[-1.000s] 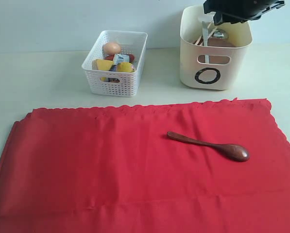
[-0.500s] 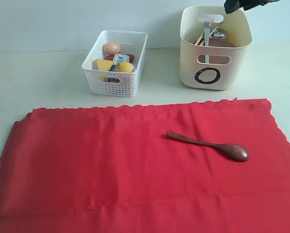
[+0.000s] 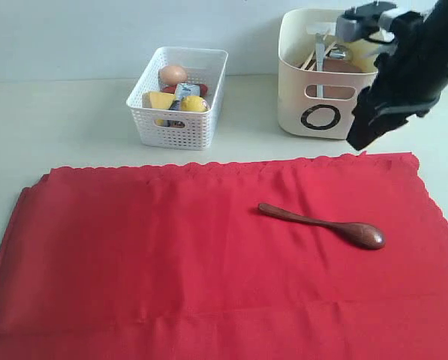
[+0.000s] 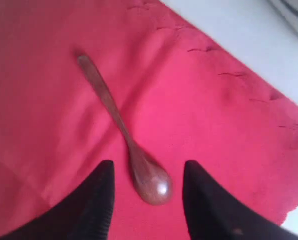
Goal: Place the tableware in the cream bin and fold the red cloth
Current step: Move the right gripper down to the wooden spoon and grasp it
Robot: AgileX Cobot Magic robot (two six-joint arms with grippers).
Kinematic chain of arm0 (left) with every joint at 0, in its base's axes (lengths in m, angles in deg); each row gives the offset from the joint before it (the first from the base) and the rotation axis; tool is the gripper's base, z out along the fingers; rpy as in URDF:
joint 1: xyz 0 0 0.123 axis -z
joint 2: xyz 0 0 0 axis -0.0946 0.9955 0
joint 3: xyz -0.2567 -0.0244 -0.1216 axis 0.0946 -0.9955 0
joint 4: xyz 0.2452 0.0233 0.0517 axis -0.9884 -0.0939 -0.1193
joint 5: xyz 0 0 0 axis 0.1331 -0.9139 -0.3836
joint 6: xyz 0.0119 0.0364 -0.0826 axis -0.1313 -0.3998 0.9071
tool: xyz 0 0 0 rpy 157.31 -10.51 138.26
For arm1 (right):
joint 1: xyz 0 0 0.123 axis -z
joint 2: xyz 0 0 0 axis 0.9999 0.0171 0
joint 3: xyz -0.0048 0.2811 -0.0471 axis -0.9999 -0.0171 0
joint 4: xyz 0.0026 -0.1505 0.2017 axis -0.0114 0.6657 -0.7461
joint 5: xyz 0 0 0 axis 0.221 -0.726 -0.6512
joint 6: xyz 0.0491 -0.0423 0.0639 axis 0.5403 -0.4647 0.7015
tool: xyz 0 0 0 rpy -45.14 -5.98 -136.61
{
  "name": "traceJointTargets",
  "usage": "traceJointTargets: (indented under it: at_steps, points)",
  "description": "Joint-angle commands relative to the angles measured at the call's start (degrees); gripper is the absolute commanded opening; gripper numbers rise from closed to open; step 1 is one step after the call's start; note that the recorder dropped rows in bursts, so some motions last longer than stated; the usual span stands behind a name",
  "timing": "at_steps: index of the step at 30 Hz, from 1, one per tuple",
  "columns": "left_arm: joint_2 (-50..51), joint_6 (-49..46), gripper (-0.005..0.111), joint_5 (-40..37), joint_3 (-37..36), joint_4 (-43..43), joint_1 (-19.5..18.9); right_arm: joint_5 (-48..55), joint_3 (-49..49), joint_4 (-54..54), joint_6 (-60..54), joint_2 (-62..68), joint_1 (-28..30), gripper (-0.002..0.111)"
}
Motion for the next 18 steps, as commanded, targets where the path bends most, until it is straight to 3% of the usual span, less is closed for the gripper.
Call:
traceJointTargets:
  at_steps: [1,10,18]
  points:
    - [-0.36,-0.03,0.0,-0.07,-0.18,0.0,0.44,-2.44,-4.56,-0.43,-7.07,0.78,-0.29,0.043]
    - [-0.36,-0.03,0.0,-0.07,-0.18,0.0,0.44,-4.42,-4.68,8.48,-4.23,9.15,-11.7,0.043]
    - [-0.36,-0.03,0.0,-0.07,-0.18,0.0,0.44,-9.44,-4.68,14.91,2.66,14.03,-13.75,0.043]
